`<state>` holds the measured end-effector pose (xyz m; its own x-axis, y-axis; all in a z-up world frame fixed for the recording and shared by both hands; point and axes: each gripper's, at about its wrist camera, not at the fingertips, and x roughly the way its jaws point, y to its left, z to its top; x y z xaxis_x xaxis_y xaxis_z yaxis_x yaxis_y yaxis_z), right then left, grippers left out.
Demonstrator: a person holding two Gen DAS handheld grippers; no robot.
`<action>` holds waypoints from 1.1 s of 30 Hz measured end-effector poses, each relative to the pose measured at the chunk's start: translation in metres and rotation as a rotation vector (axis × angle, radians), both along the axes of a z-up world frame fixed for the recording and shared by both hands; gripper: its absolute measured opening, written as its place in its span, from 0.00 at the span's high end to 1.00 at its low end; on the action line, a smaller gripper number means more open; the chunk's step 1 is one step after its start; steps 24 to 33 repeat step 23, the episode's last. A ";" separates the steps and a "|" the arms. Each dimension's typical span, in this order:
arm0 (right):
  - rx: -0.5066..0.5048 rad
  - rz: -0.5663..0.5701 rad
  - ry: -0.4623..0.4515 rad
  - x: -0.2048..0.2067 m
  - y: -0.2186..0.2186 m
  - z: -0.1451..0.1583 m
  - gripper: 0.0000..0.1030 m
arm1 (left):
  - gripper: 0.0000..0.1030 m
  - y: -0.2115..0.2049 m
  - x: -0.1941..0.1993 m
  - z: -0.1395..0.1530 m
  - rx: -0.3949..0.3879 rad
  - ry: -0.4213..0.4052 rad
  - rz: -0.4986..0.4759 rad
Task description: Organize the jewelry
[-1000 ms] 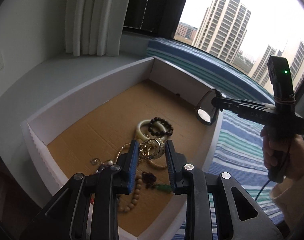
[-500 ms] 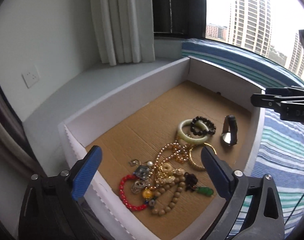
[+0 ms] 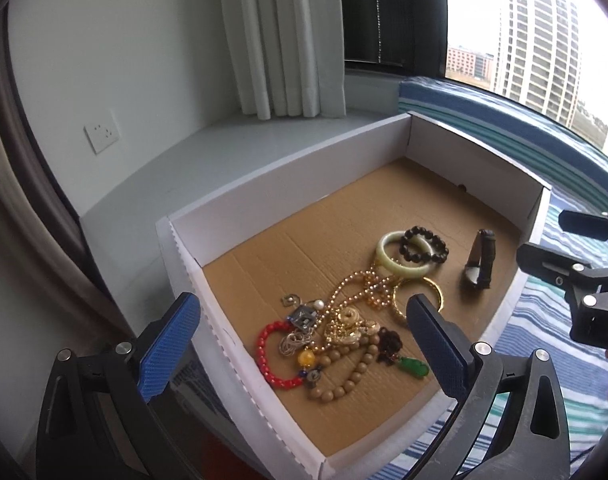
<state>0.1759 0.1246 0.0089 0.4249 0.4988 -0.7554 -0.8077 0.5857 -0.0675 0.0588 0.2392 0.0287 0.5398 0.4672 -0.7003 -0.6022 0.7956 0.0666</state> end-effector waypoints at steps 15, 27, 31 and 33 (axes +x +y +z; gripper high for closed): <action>-0.041 0.011 0.014 -0.020 0.011 -0.004 0.21 | 0.01 0.000 -0.004 0.002 -0.042 0.029 0.032; -0.043 0.015 0.013 -0.024 0.011 -0.005 0.21 | 0.01 0.002 -0.006 -0.006 -0.058 0.031 0.043; -0.043 0.015 0.013 -0.024 0.011 -0.005 0.21 | 0.01 0.002 -0.006 -0.006 -0.058 0.031 0.043; -0.043 0.015 0.013 -0.024 0.011 -0.005 0.21 | 0.01 0.002 -0.006 -0.006 -0.058 0.031 0.043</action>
